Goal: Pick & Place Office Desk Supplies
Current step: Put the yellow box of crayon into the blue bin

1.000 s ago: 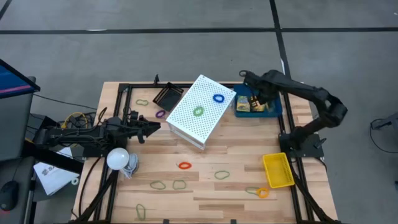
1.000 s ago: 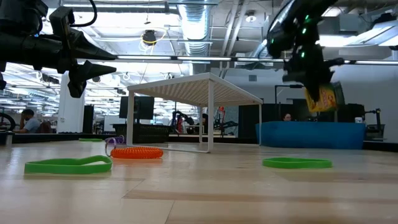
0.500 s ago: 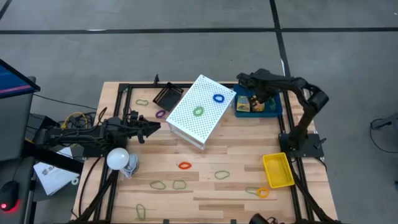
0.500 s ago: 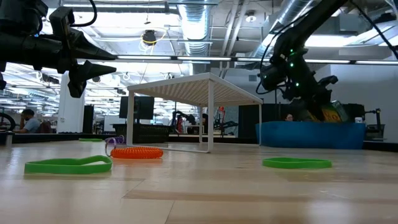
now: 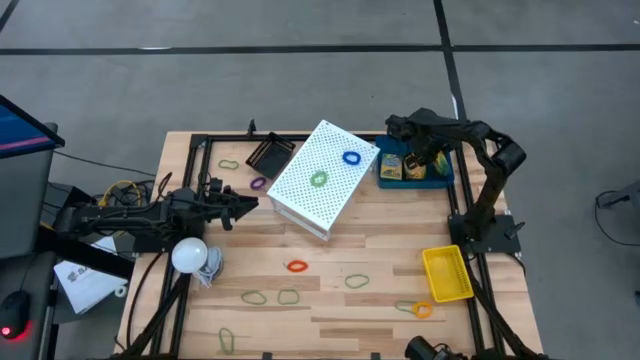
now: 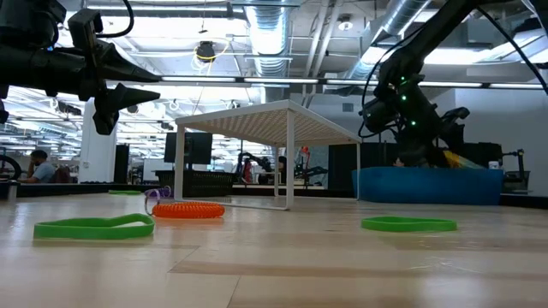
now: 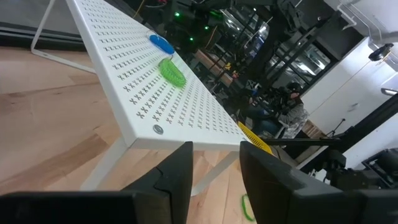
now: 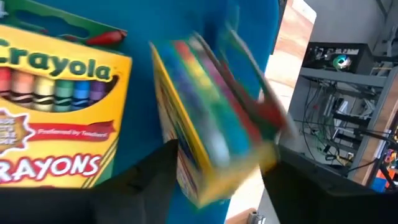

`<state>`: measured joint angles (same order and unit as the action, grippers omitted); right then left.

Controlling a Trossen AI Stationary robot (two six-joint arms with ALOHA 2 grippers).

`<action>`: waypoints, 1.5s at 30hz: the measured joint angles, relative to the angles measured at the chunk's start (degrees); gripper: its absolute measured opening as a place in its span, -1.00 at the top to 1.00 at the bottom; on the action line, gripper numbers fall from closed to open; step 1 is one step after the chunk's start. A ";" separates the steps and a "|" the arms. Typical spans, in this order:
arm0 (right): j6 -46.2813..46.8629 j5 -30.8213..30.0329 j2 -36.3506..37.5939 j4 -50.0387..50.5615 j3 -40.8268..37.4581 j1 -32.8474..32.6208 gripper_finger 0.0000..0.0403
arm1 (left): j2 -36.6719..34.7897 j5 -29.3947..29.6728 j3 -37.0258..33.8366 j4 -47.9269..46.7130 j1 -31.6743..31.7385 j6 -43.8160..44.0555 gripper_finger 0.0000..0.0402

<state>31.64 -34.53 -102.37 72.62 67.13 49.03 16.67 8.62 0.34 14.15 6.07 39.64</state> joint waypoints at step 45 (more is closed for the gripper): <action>-12.31 -3.01 7.50 -10.85 -0.15 4.60 0.99 | 0.00 1.75 0.00 0.28 0.00 1.77 0.37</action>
<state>19.33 -37.54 -94.87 61.77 66.98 53.63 16.67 10.37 0.35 14.44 6.07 41.41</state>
